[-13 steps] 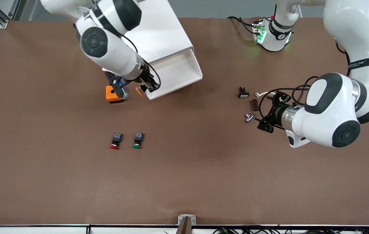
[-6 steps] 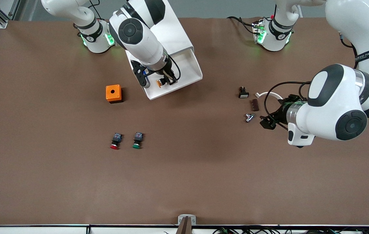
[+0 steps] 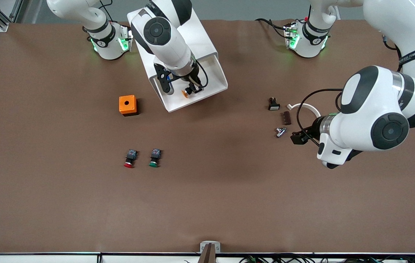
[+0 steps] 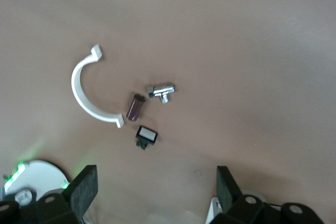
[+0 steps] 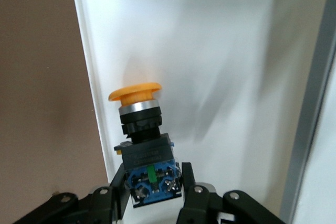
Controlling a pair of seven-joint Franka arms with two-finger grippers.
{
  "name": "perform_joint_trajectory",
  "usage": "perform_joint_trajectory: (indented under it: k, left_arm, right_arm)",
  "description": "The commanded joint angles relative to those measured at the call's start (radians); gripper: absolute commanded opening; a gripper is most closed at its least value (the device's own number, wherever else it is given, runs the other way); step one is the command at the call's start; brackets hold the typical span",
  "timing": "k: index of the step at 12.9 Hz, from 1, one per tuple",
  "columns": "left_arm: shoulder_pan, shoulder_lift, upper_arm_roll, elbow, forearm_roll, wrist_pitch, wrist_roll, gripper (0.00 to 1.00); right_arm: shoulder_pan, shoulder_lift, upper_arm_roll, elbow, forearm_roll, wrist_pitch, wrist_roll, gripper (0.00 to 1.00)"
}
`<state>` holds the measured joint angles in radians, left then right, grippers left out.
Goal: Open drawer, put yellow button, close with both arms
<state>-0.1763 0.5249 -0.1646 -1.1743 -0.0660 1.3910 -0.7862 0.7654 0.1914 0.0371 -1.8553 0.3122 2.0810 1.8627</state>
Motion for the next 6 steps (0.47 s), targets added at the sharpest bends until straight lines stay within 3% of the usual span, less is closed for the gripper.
perform_joint_trajectory:
  k: [1, 2, 3, 6]
  left_arm:
    - [0.003, -0.049, -0.039, -0.051, 0.049, 0.043, 0.077, 0.99]
    - [0.004, -0.049, -0.047, -0.054, 0.049, 0.049, 0.082, 0.98]
    - [0.005, -0.049, -0.053, -0.070, 0.052, 0.055, 0.094, 0.98]
    - [0.006, -0.072, -0.078, -0.152, 0.092, 0.086, 0.114, 0.99]
  right_arm:
    - [0.008, -0.007, -0.011, -0.013, -0.031, 0.011, 0.023, 0.71]
    - [0.005, -0.009, -0.013, -0.013, -0.044, 0.008, 0.023, 0.86]
    - [-0.003, -0.012, -0.016, -0.005, -0.062, 0.002, 0.023, 0.94]
    - [-0.075, -0.015, -0.029, 0.028, -0.074, 0.005, 0.006, 1.00]
